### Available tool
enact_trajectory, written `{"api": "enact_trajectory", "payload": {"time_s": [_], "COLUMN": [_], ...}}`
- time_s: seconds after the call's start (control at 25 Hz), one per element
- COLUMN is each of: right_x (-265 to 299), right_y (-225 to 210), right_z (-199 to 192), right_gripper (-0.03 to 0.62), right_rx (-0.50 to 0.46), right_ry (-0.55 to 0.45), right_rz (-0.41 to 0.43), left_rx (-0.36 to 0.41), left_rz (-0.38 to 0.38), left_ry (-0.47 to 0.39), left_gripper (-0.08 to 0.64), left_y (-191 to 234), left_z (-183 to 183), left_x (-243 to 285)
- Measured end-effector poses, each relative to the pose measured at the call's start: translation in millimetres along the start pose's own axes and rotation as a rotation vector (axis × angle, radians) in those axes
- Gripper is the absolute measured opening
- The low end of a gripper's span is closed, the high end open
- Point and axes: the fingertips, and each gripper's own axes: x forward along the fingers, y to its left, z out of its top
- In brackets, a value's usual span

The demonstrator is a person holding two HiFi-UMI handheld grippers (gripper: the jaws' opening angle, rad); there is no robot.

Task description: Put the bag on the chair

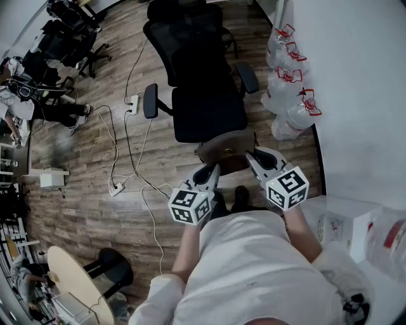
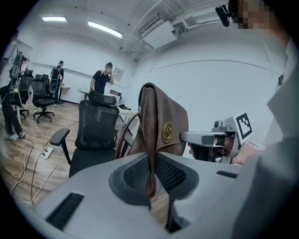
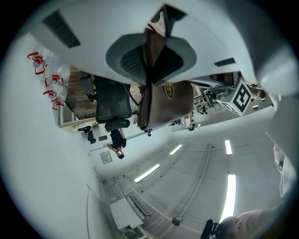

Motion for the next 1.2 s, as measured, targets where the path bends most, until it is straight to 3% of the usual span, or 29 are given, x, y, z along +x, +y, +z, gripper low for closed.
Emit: {"api": "enact_trajectory", "payload": {"time_s": [1.2], "right_x": [-13.0], "right_y": [0.0], "right_z": [-23.4], "right_gripper": [0.064], "right_rx": [-0.006], "right_ry": [0.04], "right_rz": [0.043], "left_rx": [-0.018], "left_rz": [0.013], "left_ry": [0.062], "left_gripper": [0.032], "left_y": [-13.1], "left_z": [-24.5], "left_x": [0.8]}}
